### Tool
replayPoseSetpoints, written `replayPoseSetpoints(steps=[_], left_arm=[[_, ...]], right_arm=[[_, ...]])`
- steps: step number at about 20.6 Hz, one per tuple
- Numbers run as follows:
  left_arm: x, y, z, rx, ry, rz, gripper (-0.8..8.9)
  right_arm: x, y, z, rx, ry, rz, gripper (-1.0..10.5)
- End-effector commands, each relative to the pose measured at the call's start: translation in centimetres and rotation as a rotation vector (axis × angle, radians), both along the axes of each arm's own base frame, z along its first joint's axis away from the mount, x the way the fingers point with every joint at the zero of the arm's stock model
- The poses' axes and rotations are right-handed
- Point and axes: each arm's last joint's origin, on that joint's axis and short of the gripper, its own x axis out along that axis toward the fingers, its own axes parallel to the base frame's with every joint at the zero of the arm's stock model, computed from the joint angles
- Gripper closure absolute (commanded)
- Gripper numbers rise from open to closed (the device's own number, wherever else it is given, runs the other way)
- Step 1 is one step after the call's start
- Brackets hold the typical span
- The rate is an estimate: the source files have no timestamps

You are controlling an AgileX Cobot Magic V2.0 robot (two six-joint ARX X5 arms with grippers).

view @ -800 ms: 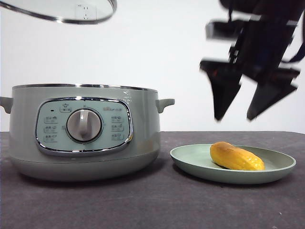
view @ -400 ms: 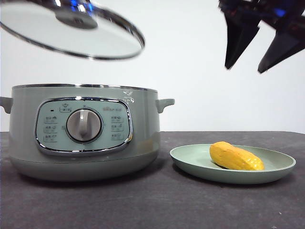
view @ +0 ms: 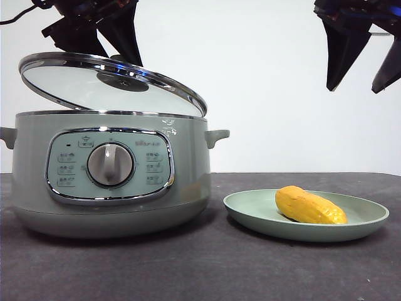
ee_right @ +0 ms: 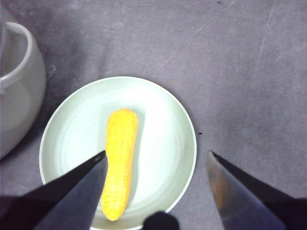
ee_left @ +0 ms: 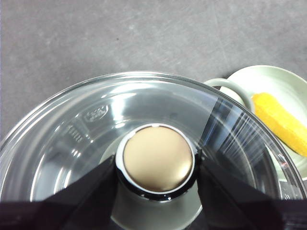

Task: Take the corn out from the steamer,put the corn on the plate,close the lid

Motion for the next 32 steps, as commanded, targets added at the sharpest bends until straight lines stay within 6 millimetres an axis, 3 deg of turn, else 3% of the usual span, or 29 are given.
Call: replayPoseSetpoints(steps=[1,8,15,20,21,22,24,28,32], left_arm=[[0.2,-0.1,0.5,0.003,-0.042,0.021,8.22],[0.5,-0.3,0.1,0.015,-0.039,0.020,8.22],[0.1,-0.3,-2.9,0.046,0.033,0.016,8.22],[0.0,-0.2,-3.4,0.053,0.051,0.024,8.13],[0.0,-0.2,-3.4,0.052,0.049,0.040,7.84],[0.0,-0.2,-3.4,0.052,0.049,0.063,6.82],[0.0,-0.1,-3.4,0.049,0.053,0.070,3.92],[-0.9,0.2,-2.0,0.018,0.019,0.076,3.66],[-4.5,1.4,1.9,-0.044,-0.094,0.057,3.76]], right_arm=[[0.0,-0.1,-0.2,-0.008,0.001,-0.004,6.0],[0.1,-0.2,-0.1,-0.009,-0.002,-0.005,6.0],[0.1,-0.2,-0.1,-0.009,-0.002,-0.005,6.0],[0.1,-0.2,-0.2,-0.008,-0.001,-0.004,6.0],[0.1,-0.2,-0.2,-0.008,-0.001,-0.004,6.0],[0.1,-0.2,-0.2,-0.008,-0.001,-0.004,6.0],[0.0,-0.2,-0.2,-0.008,0.000,-0.003,6.0],[0.0,-0.2,-0.2,-0.010,0.004,-0.003,6.0],[-0.5,-0.4,0.4,-0.011,-0.022,0.011,6.0]])
